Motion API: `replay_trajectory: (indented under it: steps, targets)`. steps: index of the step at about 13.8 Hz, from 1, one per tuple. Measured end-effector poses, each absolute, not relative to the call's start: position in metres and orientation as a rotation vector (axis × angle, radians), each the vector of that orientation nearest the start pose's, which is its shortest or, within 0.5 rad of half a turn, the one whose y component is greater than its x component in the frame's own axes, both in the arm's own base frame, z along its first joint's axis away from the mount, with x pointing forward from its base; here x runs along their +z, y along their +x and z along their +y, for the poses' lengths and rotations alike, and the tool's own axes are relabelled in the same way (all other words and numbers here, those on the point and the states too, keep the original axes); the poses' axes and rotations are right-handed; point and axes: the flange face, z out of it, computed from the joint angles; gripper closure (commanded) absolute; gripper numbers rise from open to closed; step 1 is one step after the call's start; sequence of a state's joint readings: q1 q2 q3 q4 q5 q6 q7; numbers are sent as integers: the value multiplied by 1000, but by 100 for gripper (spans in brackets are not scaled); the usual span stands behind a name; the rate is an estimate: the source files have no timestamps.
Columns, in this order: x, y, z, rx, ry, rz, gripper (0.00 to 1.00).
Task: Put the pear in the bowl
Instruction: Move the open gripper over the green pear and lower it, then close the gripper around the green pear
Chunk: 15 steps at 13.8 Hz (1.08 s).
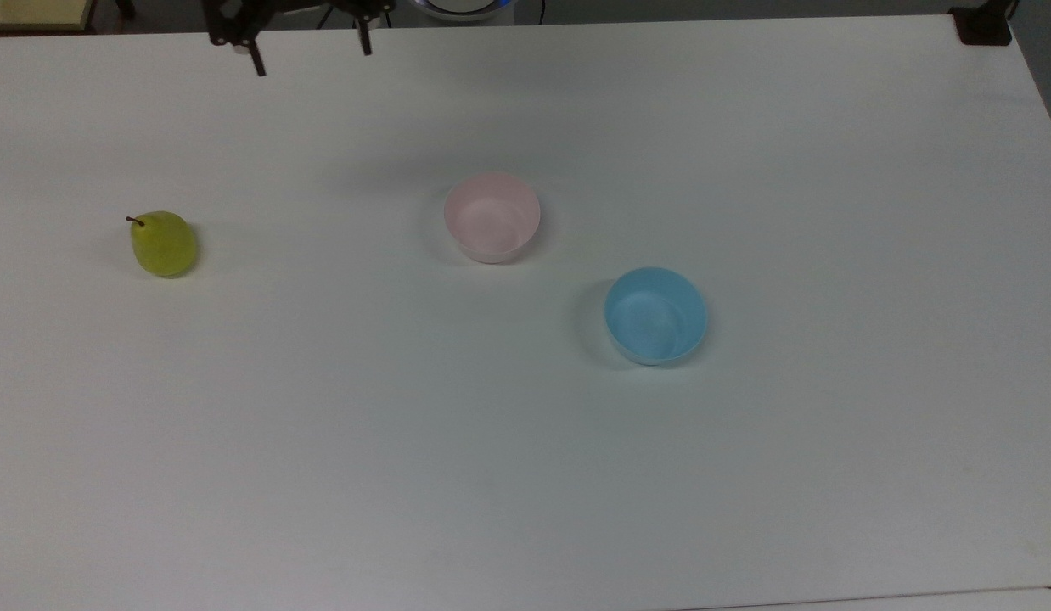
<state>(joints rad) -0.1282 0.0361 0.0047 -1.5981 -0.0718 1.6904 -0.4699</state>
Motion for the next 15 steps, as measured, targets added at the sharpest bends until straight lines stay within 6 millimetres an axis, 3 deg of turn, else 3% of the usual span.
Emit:
replay_trajectory:
  steps: [2, 6, 8, 11, 15]
  targets:
    - [594, 576, -113, -2, -3218, -543, 0]
    - [558, 578, -198, 56, -3229, -479, 0]
    - [520, 583, -240, 72, -3228, -437, 0]
    - [452, 595, -266, 63, -3228, -422, 0]
    - [383, 594, -283, 25, -3236, -407, 0]
